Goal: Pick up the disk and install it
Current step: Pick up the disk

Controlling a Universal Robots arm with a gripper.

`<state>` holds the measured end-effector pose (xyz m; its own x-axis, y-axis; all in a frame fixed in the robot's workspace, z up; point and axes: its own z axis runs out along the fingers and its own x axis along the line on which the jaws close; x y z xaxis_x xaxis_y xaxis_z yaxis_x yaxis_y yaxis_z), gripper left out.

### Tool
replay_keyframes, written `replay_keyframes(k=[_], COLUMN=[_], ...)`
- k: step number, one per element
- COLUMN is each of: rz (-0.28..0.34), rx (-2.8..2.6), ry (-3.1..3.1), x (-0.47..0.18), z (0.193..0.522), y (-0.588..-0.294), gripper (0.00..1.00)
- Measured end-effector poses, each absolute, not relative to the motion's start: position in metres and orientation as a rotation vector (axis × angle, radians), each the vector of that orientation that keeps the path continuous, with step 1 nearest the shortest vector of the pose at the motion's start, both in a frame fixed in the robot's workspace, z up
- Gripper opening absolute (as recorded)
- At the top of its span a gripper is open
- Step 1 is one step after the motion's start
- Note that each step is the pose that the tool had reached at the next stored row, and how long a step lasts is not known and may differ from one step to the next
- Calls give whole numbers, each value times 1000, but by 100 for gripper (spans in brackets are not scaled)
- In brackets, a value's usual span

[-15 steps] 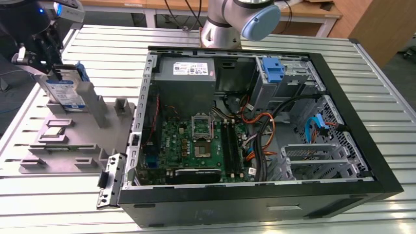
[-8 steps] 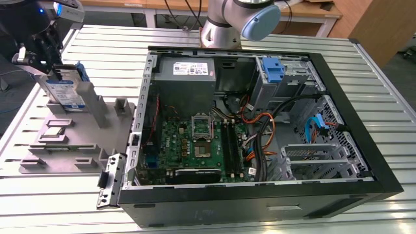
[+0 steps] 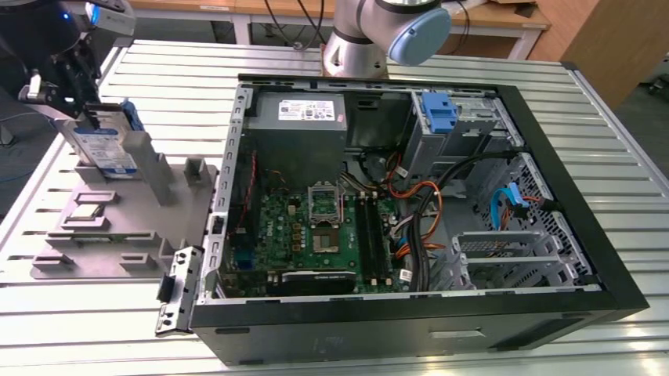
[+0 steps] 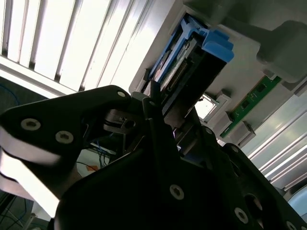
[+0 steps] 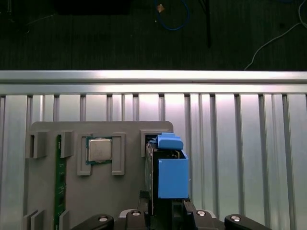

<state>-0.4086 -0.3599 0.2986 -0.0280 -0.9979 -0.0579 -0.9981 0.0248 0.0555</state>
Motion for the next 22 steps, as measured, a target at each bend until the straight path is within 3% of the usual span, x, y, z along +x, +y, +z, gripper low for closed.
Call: replay_keyframes(k=[17, 20, 21, 22], rz=[120, 120, 119, 120], rx=[-2191, -2191, -2191, -2191], ry=[2250, 2250, 2250, 2250], x=[-409, -409, -409, -409], z=[304, 304, 304, 304], y=[-360, -360, -360, -360], gripper=[35, 36, 43, 43])
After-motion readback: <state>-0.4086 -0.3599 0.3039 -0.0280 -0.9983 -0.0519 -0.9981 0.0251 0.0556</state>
